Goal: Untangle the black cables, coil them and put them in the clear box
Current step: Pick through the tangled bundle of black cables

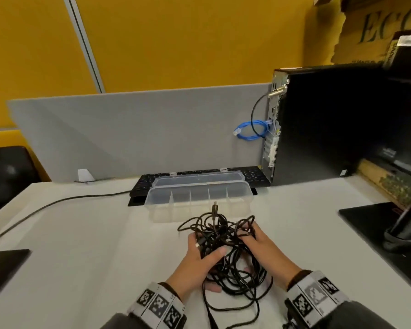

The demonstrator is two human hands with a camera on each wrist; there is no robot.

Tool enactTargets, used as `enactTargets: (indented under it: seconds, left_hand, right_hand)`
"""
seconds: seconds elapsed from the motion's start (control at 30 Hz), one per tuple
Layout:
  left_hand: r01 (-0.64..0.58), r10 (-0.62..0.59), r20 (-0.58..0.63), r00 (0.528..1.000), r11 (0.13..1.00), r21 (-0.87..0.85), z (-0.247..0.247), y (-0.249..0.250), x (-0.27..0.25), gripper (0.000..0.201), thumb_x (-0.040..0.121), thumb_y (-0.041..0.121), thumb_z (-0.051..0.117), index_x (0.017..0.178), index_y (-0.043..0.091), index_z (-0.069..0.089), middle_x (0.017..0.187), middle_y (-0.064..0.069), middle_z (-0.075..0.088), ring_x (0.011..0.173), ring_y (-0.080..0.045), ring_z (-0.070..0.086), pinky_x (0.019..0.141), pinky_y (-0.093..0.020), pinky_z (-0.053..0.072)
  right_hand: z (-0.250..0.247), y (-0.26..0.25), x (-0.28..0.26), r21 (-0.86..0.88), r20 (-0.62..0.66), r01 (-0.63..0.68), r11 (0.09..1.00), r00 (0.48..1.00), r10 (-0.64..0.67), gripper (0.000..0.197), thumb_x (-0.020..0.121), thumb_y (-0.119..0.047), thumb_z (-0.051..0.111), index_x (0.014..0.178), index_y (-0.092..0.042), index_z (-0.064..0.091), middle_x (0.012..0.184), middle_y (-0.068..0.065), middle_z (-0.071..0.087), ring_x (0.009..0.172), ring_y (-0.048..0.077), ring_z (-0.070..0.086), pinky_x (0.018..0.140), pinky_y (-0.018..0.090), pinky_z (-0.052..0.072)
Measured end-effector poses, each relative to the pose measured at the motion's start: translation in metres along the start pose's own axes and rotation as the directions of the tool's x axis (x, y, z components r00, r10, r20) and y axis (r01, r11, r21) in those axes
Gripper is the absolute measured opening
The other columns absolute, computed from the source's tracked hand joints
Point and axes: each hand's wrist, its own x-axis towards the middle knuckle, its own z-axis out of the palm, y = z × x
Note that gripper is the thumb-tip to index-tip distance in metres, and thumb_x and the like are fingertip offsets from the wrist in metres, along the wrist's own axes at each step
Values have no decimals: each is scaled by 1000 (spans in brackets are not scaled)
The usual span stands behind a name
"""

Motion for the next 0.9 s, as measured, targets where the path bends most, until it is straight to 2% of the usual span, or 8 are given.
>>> enactTargets:
  seconds: [0.13, 0.27, 0.4, 0.53, 0.63, 0.7, 0.8, 0.9]
  left_hand:
    - [-76, 76, 7, 997, 996, 50, -3, -3, -4, 48, 87, 25, 62, 122, 27, 30, 122, 4, 53, 91, -17, 68, 71, -52, 57]
    - [-107, 106, 15, 994, 987, 116, -3, -1, -10, 51, 88, 23, 61, 128, 25, 28, 123, -1, 54, 84, -15, 67, 70, -45, 59]
    - [-116, 113, 40, 993, 989, 93, -2, 1, -25, 59, 84, 22, 67, 130, 25, 31, 111, 1, 58, 92, -14, 64, 80, -45, 57]
    - [-80, 83, 77, 994, 996, -35, -3, 1, -34, 75, 69, 56, 67, 130, 27, 36, 122, -2, 58, 104, -22, 63, 81, -48, 56]
    - [-67, 73, 77, 994, 995, -74, 0, -2, -37, 82, 62, 77, 56, 129, 31, 44, 126, -1, 57, 103, -21, 64, 74, -43, 58]
    - [-72, 75, 40, 996, 994, -86, 3, -3, -38, 63, 73, 73, 49, 120, 31, 54, 117, -2, 64, 98, -20, 66, 73, -41, 58]
    - [-122, 120, -24, 992, 988, -97, 4, -3, -37, 39, 86, 51, 54, 110, 22, 62, 101, -6, 71, 90, -21, 69, 72, -38, 59]
    - [-281, 276, -55, 960, 953, -117, 3, -3, -35, 20, 90, 31, 57, 105, 19, 64, 93, -4, 74, 84, -18, 71, 63, -29, 57]
  right_hand:
    - [5, 1, -5, 40, 4, 27, 999, 1000, -27, 24, 96, -31, 46, 113, -17, 53, 104, 10, 65, 78, 18, 64, 56, 29, 52]
    - [7, 1, -15, 37, 41, 59, 998, 997, -60, 23, 97, -27, 46, 113, -12, 54, 91, 5, 66, 64, 13, 62, 51, 23, 49]
    - [9, 5, -28, 105, 61, 85, 991, 994, -92, 19, 97, -26, 47, 103, -14, 61, 87, 6, 67, 68, 16, 60, 51, 23, 49]
    - [12, 11, -38, 95, 96, 127, 987, 986, -136, 25, 97, -27, 46, 107, -10, 62, 79, 2, 65, 66, 15, 58, 59, 26, 49]
    - [13, 14, -39, 80, 109, 153, 985, 981, -161, 29, 97, -21, 46, 116, 0, 54, 82, 14, 61, 71, 24, 55, 65, 33, 46]
    - [13, 16, -39, 112, 116, 167, 980, 977, -179, 29, 96, -16, 49, 121, -1, 47, 85, 14, 58, 68, 21, 56, 63, 32, 47]
    - [10, 18, -41, 151, 126, 193, 969, 969, -213, 29, 93, -16, 53, 120, -7, 47, 92, 10, 55, 67, 11, 58, 63, 27, 49]
    - [5, 16, -42, 216, 117, 215, 952, 963, -244, 34, 89, -17, 59, 121, -22, 49, 106, 3, 59, 78, 13, 65, 69, 28, 51]
